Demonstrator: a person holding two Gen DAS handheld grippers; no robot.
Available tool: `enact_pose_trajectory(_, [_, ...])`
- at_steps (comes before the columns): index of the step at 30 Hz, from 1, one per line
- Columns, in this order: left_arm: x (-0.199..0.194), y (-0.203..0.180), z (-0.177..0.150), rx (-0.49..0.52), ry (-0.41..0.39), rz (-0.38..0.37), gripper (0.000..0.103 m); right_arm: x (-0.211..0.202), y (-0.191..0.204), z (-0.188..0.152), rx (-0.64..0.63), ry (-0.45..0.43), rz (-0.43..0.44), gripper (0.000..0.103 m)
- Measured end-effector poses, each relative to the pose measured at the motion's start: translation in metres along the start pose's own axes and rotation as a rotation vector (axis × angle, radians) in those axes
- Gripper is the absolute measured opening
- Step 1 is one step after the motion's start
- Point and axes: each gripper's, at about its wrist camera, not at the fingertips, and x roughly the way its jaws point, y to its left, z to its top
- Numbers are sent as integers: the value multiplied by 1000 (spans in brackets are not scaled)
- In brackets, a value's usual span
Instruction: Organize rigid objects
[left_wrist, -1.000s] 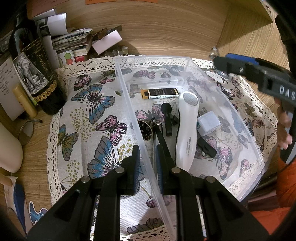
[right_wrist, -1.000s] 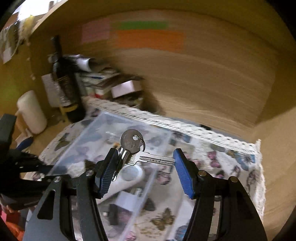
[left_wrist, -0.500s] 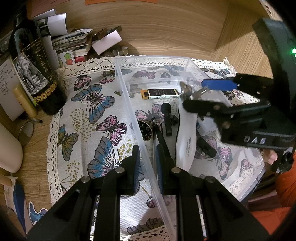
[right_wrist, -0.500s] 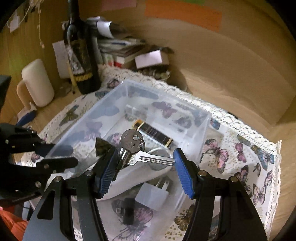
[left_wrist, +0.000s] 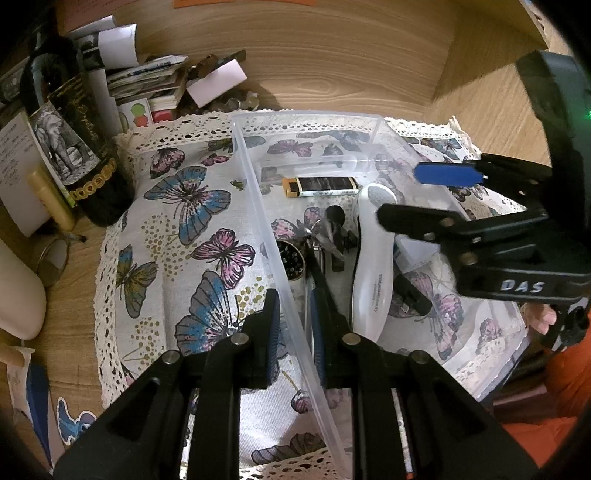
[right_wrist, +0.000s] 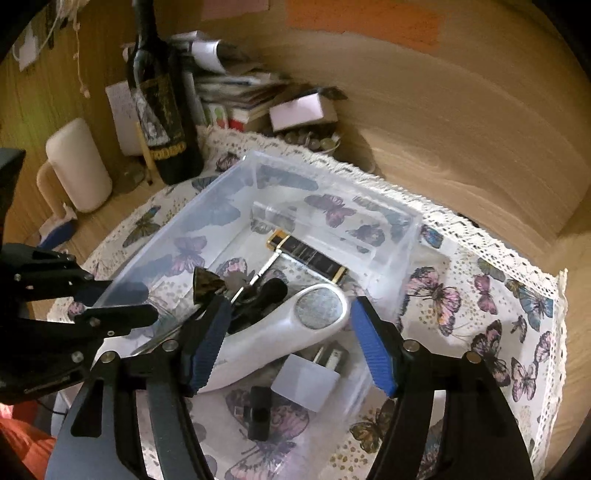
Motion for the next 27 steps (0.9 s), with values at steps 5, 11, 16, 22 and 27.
enact_pose_trajectory(5, [-17, 0, 3, -16, -53, 34, 17, -27, -10, -4, 47, -74, -2, 76])
enact_pose_trajectory(11, [-44, -11, 4, -26, -146, 61, 43, -66, -17, -15, 76, -195, -34, 86])
enact_pose_trajectory(16, [-70, -26, 3, -18, -262, 80, 63, -98, -20, -30, 103, -298, -60, 101])
enact_pose_trajectory(22, [-103, -40, -3, -39, -428, 123, 85, -130, -23, -47, 117, -400, -97, 103])
enact_pose_trajectory(27, [-122, -51, -13, -44, -526, 158, 94, -150, -18, -60, 105, -467, -129, 103])
